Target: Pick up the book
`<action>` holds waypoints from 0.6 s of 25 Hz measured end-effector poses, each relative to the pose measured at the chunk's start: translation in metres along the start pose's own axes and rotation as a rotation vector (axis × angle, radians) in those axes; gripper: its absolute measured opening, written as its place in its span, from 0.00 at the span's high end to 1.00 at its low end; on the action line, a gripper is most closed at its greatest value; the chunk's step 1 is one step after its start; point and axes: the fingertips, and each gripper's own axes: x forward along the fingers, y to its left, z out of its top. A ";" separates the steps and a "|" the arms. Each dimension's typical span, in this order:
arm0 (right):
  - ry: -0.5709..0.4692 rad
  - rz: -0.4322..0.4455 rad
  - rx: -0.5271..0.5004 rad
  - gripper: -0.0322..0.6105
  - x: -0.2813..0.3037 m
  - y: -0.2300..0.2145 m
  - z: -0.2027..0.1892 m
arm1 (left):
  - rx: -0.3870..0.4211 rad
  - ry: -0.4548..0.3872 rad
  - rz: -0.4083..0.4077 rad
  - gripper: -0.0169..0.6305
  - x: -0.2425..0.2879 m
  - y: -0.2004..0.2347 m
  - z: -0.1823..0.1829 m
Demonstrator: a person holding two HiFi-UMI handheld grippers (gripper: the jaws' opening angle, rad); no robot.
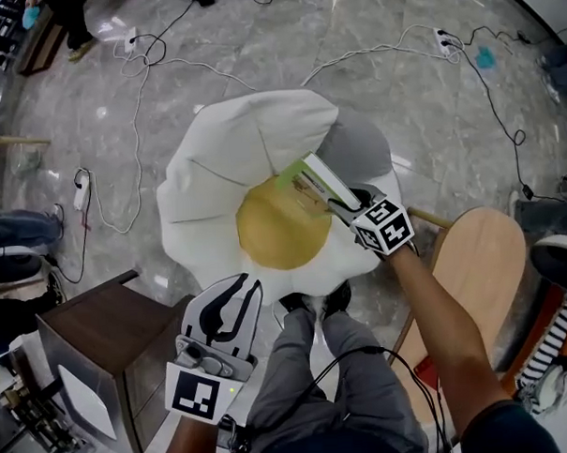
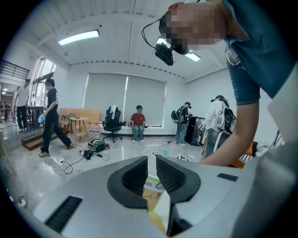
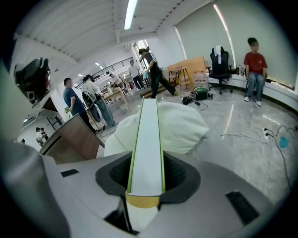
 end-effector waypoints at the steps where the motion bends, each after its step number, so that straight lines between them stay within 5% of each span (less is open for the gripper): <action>1: -0.028 -0.002 -0.014 0.71 -0.016 0.011 0.012 | 0.004 -0.009 0.000 0.88 -0.002 -0.001 0.008; 15: -0.366 -0.041 -0.158 0.71 -0.245 0.163 0.156 | 0.070 -0.148 0.016 0.88 -0.056 -0.020 0.117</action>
